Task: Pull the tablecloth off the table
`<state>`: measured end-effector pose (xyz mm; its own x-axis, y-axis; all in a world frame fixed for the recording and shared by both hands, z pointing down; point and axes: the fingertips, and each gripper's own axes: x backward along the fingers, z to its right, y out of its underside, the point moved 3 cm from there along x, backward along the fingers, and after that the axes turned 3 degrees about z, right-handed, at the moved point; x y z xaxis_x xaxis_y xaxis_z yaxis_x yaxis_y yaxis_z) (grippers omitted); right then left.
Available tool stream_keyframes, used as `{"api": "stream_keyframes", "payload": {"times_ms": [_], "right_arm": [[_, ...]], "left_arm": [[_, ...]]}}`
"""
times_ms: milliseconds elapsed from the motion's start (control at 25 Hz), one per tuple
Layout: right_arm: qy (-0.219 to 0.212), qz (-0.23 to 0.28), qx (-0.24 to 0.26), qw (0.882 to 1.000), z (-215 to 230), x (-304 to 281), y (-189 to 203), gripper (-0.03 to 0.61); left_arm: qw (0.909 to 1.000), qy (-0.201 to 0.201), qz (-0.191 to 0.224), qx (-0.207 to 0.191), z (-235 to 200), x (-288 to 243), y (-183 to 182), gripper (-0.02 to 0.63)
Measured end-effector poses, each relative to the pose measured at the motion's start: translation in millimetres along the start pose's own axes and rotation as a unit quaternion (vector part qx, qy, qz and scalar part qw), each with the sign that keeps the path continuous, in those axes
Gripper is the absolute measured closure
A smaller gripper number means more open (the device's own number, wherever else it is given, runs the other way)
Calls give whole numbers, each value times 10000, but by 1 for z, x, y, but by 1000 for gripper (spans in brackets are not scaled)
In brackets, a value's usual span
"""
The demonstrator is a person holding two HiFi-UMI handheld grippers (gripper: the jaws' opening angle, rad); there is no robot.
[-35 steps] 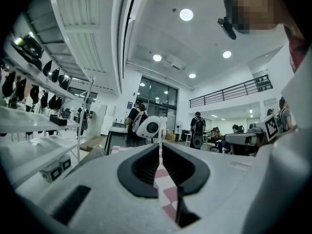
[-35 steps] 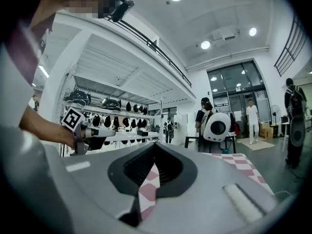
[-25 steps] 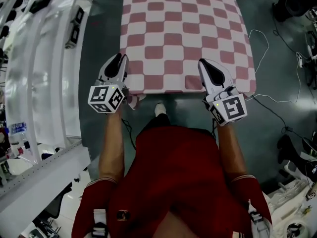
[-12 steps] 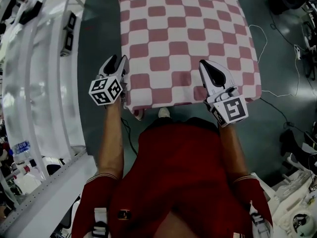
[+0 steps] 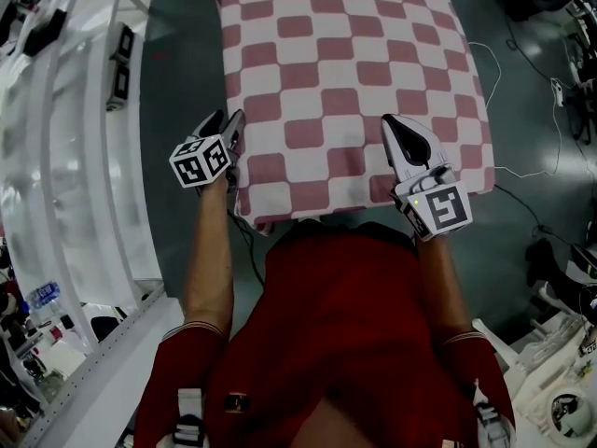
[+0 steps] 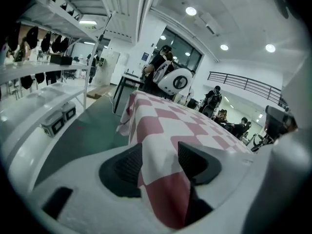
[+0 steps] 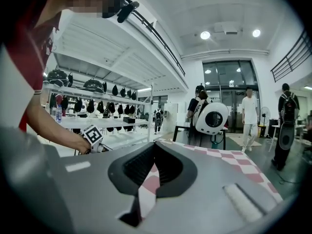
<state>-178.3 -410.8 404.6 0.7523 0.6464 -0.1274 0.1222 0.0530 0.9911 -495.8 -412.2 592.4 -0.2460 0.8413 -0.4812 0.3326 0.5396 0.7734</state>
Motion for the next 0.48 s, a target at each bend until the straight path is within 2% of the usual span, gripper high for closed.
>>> {"api": "stream_keyframes", "payload": {"times_ms": [200,280,360,480], "right_arm": [[38,-77,-21,10000,7,-8,5,563],[41,-146,-51,9999,9,-8,9,563],[64,-156,-83,9998,12,-8,9,563],[122,-154,-149,9997,16,-9,11,563]], "left_arm": [[9977,324,-367,476,-4,-13,9,379],[9970,390,-404,527,-1,-13,10,408],[9979,262,-424,402,1,-12,10,416],[9989,-140,-441,-69,5,-10,6,425]]}}
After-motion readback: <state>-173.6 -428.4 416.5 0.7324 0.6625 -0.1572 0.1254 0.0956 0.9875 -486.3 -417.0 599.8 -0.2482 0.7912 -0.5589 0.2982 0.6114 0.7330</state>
